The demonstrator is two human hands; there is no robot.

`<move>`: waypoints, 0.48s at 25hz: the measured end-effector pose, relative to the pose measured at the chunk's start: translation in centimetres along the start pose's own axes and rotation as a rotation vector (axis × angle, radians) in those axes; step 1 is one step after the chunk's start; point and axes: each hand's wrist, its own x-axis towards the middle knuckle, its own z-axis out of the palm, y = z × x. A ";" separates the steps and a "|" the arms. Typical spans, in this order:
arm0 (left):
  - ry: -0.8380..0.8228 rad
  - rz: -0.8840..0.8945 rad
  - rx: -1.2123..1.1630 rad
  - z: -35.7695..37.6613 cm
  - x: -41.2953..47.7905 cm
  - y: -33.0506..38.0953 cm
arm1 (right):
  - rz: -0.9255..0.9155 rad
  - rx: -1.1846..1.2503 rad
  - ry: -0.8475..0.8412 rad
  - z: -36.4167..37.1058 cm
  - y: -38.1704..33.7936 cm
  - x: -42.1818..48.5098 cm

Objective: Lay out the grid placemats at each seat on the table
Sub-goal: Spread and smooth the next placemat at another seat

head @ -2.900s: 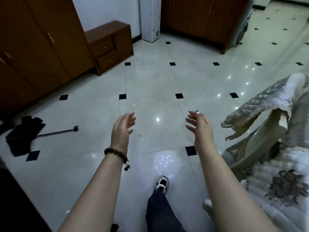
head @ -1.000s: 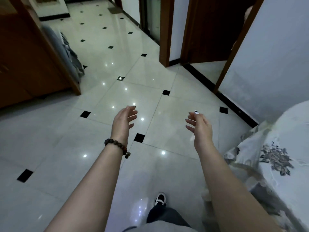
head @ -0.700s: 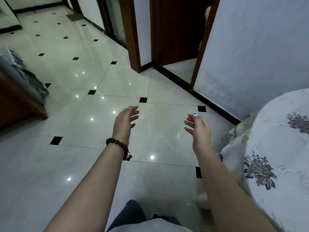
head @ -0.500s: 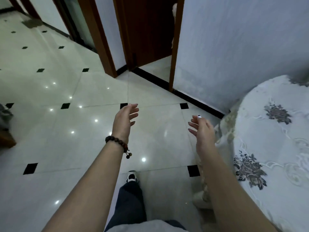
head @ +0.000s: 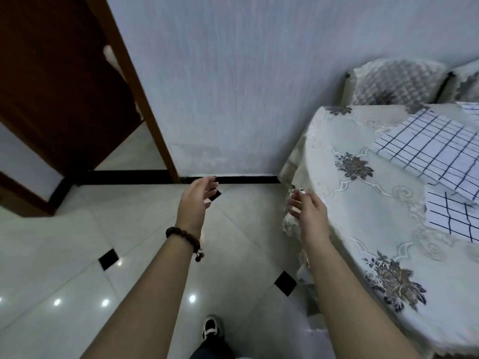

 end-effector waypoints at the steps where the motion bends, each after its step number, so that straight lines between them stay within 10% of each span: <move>1: -0.062 0.014 0.019 0.8 2.1 0.7 | -0.003 0.029 0.059 0.4 -0.4 0.6; 12: -0.711 -0.019 0.099 21.6 10.4 1.5 | -0.084 0.193 0.738 -11.9 -2.8 3.8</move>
